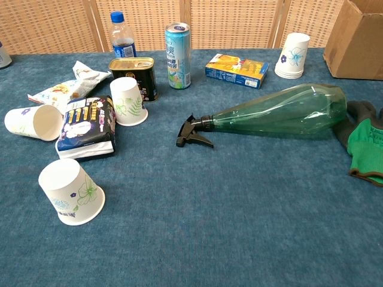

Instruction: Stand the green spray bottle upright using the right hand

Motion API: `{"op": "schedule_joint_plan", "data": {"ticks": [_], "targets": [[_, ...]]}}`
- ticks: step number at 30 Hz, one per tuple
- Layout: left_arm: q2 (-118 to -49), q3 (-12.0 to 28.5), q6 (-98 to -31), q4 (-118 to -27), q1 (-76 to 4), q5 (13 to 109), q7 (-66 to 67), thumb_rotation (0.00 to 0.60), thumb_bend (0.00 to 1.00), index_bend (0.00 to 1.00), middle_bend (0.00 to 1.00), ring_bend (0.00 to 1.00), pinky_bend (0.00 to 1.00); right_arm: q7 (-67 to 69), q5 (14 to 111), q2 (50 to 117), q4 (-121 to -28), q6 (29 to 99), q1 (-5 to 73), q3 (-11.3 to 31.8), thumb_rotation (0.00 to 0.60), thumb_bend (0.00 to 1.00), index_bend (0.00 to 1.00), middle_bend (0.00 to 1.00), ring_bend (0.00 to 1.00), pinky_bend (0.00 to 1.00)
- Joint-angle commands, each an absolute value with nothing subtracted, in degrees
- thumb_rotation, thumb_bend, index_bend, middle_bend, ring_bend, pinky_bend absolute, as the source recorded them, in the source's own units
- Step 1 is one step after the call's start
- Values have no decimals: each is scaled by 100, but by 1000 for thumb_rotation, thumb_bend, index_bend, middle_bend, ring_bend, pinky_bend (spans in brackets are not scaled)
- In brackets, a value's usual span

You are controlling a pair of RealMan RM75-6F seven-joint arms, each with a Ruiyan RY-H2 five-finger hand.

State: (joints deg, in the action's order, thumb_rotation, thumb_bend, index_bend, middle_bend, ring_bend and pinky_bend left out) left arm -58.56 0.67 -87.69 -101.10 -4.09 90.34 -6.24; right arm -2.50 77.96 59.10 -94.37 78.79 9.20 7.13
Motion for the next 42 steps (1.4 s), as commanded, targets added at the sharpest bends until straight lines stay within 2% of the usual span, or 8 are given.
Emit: {"op": "schedule_joint_plan", "data": {"ticks": [1, 17, 26, 33, 42], "targets": [[-5860, 68, -8759, -10109, -412, 9029, -621, 489, 183, 306, 303, 242, 205, -238, 7797, 5907, -9444, 7884, 918, 718, 600, 191, 345, 342, 190, 192], [-5878, 12, -8789, -10045, -373, 9117, -647, 495, 183, 307, 302, 242, 205, 146, 7993, 5793, -9540, 7949, 867, 688, 600, 189, 280, 310, 190, 192], [-5941, 23, -8783, -9958, -404, 9172, -724, 488, 183, 308, 303, 242, 205, 600, 8359, 5712, -10037, 7863, 1043, 723, 600, 185, 236, 293, 190, 192], [-6077, 54, -8604, -9779, -504, 9088, -817, 490, 183, 307, 302, 242, 205, 523, 8484, 5849, -10653, 7463, 1566, 969, 600, 182, 198, 275, 178, 191], [-6251, 101, -8346, -9537, -658, 8969, -935, 490, 182, 308, 302, 242, 205, -462, 8015, 6304, -11166, 6614, 2407, 1280, 600, 179, 183, 262, 168, 191]]}}
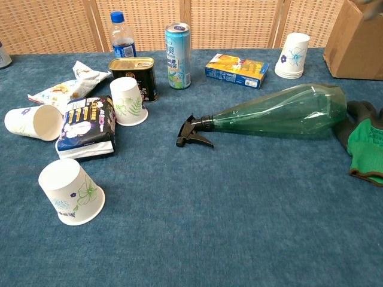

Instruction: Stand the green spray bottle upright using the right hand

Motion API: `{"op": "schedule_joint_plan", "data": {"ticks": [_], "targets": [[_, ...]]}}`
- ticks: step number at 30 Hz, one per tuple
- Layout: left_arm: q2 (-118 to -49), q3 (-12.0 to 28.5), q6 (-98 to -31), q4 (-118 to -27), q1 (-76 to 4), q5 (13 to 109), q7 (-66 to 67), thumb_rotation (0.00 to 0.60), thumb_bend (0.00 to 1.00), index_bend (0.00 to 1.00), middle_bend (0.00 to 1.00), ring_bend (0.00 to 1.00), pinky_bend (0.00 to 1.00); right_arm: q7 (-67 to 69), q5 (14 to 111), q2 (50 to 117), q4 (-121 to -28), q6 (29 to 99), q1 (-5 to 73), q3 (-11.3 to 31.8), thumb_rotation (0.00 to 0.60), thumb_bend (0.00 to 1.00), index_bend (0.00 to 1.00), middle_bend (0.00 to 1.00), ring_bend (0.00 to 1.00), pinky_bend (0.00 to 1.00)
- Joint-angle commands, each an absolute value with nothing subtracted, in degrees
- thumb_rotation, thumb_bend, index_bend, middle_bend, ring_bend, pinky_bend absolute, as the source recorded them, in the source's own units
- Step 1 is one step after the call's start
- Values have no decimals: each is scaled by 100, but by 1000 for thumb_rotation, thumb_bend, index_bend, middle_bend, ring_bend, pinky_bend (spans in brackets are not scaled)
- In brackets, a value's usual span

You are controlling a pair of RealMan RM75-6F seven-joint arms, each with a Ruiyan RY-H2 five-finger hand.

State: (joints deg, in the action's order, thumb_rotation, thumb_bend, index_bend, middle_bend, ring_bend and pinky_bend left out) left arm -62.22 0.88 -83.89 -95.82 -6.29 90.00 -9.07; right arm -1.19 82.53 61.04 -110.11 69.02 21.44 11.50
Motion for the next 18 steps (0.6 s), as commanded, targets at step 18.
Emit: {"op": "schedule_joint_plan", "data": {"ticks": [18], "targets": [[-6486, 175, -7999, -9152, -921, 8833, -1183, 490, 182, 307, 299, 242, 206, -3810, 5589, 8075, -10845, 6117, 4216, 1676, 600, 178, 185, 262, 169, 191]]}}
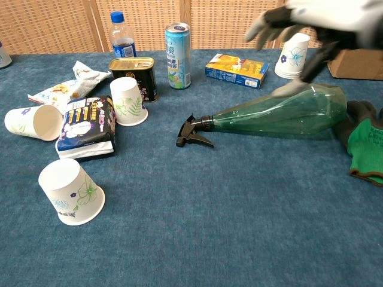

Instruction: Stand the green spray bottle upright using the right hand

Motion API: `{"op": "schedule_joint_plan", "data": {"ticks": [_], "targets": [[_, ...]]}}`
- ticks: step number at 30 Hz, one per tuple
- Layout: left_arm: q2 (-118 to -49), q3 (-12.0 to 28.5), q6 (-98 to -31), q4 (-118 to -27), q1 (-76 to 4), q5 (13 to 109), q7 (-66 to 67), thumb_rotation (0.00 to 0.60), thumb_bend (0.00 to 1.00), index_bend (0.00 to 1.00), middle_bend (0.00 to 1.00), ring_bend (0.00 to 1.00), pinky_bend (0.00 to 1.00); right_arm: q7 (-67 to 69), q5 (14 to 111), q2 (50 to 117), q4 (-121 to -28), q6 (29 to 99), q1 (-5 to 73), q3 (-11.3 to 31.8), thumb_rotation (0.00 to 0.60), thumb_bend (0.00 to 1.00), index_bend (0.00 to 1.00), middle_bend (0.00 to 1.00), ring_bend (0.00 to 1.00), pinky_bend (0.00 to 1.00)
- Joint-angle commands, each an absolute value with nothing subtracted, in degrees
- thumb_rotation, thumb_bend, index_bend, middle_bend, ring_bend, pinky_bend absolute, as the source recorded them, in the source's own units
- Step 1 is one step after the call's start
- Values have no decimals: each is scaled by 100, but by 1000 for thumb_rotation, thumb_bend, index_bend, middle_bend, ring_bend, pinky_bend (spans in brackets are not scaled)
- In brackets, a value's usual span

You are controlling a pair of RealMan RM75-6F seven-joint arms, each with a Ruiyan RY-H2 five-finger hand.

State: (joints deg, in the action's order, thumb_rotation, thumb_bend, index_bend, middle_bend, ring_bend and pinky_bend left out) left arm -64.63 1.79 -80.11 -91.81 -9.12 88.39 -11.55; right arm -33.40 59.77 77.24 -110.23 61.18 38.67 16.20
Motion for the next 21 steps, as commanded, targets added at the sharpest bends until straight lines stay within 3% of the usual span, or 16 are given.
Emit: {"op": "schedule_joint_plan", "data": {"ticks": [1, 11, 21], "targets": [[-6496, 168, -7990, -9135, -925, 8831, -1198, 488, 182, 307, 299, 242, 206, -3932, 5486, 8160, -10799, 6139, 4292, 1672, 600, 179, 184, 262, 169, 191], [-6600, 139, -7968, -8926, -946, 8822, -1388, 491, 183, 307, 298, 242, 206, -4960, 4495, 9116, -10193, 6297, 5052, 1556, 600, 177, 184, 262, 169, 191], [-6662, 106, -7962, -8743, -938, 8801, -1551, 489, 183, 307, 298, 242, 206, -5601, 3930, 9643, -9439, 6405, 5560, 1501, 600, 177, 187, 264, 168, 192]]}}
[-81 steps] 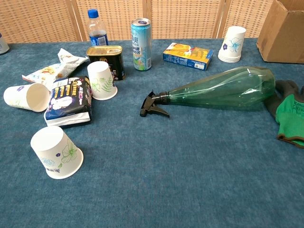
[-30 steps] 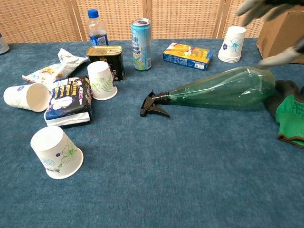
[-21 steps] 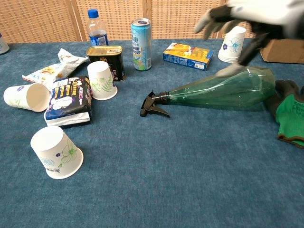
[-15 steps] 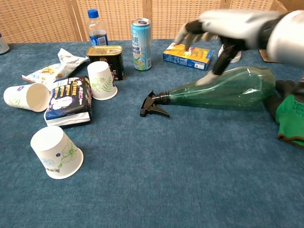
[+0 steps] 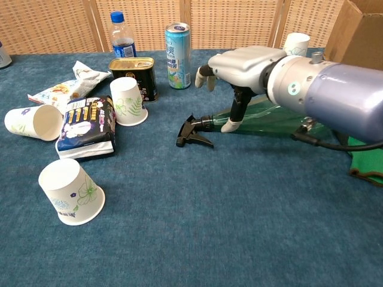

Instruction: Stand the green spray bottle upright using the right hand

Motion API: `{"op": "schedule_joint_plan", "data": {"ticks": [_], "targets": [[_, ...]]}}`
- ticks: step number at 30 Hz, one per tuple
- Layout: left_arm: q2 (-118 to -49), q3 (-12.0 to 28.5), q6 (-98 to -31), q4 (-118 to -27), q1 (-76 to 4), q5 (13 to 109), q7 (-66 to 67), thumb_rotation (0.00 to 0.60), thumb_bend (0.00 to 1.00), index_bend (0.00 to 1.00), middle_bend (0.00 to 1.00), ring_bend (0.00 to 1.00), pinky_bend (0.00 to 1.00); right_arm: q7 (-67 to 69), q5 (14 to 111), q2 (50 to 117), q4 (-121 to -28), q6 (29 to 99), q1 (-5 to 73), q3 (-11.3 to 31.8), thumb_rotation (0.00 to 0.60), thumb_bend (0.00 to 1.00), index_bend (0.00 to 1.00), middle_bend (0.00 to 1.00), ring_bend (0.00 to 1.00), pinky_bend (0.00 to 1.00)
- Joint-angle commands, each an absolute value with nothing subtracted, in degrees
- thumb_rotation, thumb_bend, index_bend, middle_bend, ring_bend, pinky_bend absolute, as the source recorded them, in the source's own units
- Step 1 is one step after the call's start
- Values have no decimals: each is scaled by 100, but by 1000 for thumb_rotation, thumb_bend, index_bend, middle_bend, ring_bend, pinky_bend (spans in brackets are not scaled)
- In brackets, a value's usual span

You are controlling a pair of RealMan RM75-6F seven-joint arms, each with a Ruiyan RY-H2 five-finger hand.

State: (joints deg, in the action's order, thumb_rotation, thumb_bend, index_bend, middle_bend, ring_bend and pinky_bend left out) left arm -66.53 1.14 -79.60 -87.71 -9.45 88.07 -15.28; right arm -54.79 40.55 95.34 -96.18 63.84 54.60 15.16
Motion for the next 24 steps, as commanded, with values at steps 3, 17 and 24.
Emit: {"op": "schedule_joint_plan", "data": {"ticks": [3, 17, 24], "targets": [[-6676, 95, -7964, -8698, -928, 8789, -1579, 490, 182, 307, 298, 242, 206, -5664, 3809, 9714, -9236, 6386, 5639, 1497, 600, 177, 189, 265, 169, 192], [-6719, 78, -7955, -8613, -939, 8784, -1629, 488, 183, 307, 298, 242, 206, -5979, 3362, 9867, -8386, 6203, 5844, 1221, 600, 181, 195, 269, 169, 192], [-6731, 69, -7957, -8593, -936, 8775, -1644, 489, 183, 306, 298, 242, 207, -6162, 3254, 9915, -8257, 6173, 5919, 1082, 600, 181, 211, 275, 180, 201]]}}
